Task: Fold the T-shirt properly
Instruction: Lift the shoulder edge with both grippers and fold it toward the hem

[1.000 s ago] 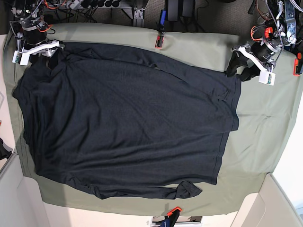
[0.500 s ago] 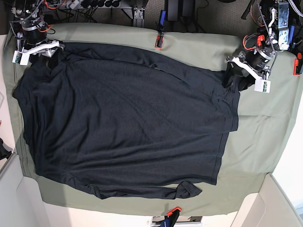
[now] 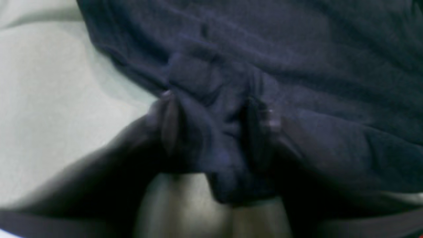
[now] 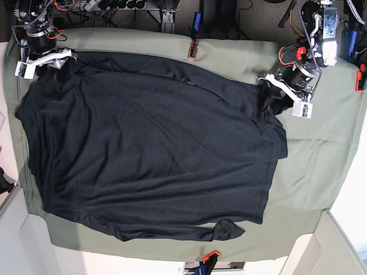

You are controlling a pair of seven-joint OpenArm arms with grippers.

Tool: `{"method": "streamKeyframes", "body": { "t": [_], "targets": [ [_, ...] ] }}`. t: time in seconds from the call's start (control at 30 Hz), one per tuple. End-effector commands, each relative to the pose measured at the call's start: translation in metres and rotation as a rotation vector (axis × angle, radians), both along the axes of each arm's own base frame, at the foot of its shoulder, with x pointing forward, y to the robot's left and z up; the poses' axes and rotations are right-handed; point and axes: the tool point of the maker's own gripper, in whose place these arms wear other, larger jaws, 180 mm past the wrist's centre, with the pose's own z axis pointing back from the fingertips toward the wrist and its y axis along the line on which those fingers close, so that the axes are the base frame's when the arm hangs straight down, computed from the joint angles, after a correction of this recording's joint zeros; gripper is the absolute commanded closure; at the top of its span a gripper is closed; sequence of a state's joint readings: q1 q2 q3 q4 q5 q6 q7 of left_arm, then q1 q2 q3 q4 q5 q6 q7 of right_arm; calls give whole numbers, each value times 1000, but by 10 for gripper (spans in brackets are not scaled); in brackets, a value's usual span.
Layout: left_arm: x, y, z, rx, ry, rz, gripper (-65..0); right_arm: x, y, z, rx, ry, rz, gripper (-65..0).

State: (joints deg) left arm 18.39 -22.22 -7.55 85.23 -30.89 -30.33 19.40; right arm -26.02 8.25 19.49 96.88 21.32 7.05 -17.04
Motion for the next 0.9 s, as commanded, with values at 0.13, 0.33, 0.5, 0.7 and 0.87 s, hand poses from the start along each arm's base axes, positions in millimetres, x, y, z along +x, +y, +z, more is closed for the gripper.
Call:
{"method": "streamKeyframes", "body": {
  "t": [0.13, 0.33, 0.5, 0.7, 0.87],
  "targets": [
    [-11, 6, -9, 75, 78, -49, 0, -2, 15, 1, -2, 6, 121, 0],
    [-6, 15, 33, 79, 53, -105, 0, 4, 15, 20, -12, -6, 140, 0],
    [-2, 26, 55, 86, 21, -110, 0, 16, 0, 52, -34, -77, 98, 0],
    [10, 48, 68, 187, -13, -127, 0, 42, -31, 72, -69, -159, 18, 0],
    [24, 57, 82, 228, -48, -135, 0, 75, -39, 62, -22, -181, -9, 0]
  ]
}}
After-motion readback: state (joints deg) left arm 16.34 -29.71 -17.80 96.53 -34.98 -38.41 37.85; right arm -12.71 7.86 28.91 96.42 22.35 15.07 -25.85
